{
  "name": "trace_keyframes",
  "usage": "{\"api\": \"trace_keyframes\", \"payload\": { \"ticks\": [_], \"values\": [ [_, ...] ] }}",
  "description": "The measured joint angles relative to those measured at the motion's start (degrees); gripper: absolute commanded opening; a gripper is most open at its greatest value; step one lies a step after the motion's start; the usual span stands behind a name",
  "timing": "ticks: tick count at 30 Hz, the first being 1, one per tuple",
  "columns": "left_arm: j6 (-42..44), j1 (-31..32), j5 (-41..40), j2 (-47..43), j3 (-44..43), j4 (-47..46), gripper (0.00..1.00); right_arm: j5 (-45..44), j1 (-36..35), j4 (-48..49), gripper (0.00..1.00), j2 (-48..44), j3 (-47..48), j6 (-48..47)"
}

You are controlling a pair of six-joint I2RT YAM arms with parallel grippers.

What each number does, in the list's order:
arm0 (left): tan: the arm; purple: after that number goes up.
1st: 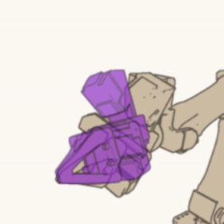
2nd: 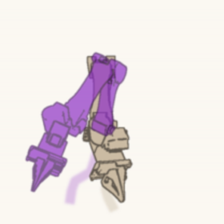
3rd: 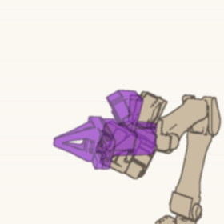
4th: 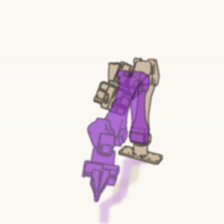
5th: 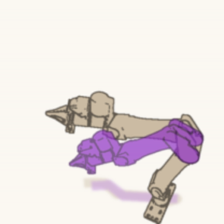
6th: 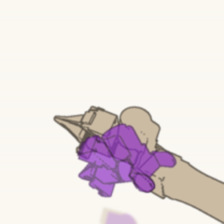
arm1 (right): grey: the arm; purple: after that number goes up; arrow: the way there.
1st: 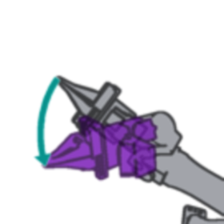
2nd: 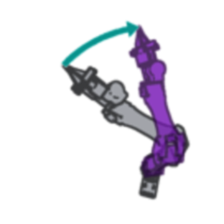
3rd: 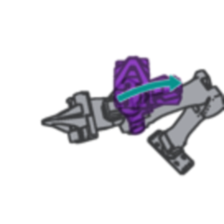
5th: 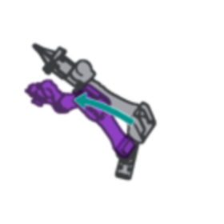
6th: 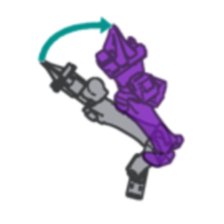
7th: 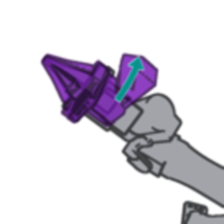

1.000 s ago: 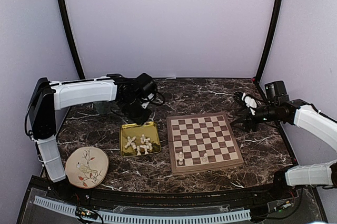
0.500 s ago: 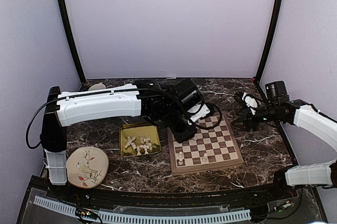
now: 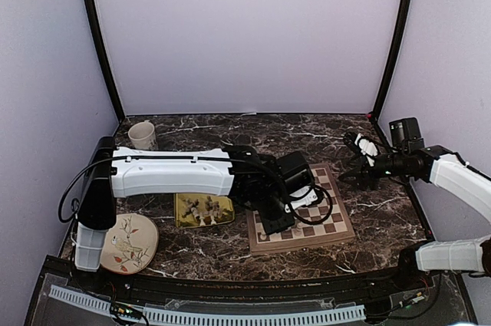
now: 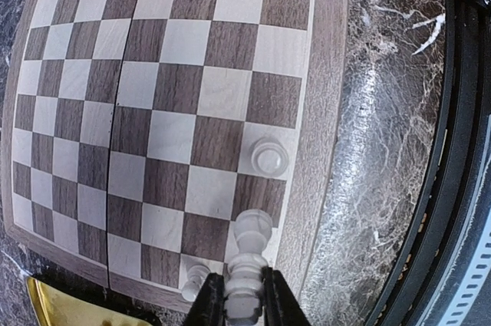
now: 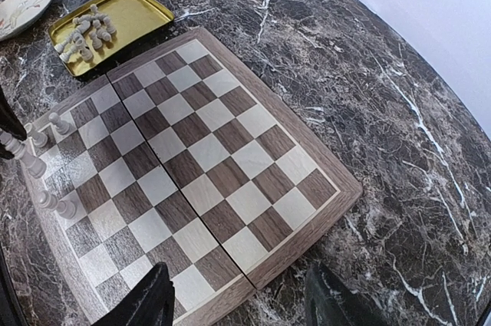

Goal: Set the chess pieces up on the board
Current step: Place the king at c1.

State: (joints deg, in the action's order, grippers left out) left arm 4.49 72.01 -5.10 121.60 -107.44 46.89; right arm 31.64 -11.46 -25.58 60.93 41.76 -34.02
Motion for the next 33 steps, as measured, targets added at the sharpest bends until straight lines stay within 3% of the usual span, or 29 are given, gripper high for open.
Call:
{"api": "trace_keyframes", "payload": {
  "ticks": [11, 25, 29, 33],
  "values": [
    [0.0, -0.1, 1.4, 3.4, -0.2, -0.1, 0.11, 0.0, 0.2, 0.1, 0.58, 0.0, 0.0, -0.5],
    [0.6, -0.2, 1.1, 4.1, -0.7, -0.1, 0.25, -0.2, 0.2, 0.1, 0.58, 1.1, 0.0, -0.6],
    [1.3, -0.9, 1.8, 4.1, -1.3, -1.3, 0.34, -0.2, 0.2, 0.1, 0.59, 1.1, 0.0, -0.3],
    [1.8, -2.4, 3.4, 4.0, -1.3, -2.4, 0.35, -0.2, 0.2, -0.4, 0.59, 1.1, 0.5, 0.0]
  ]
}}
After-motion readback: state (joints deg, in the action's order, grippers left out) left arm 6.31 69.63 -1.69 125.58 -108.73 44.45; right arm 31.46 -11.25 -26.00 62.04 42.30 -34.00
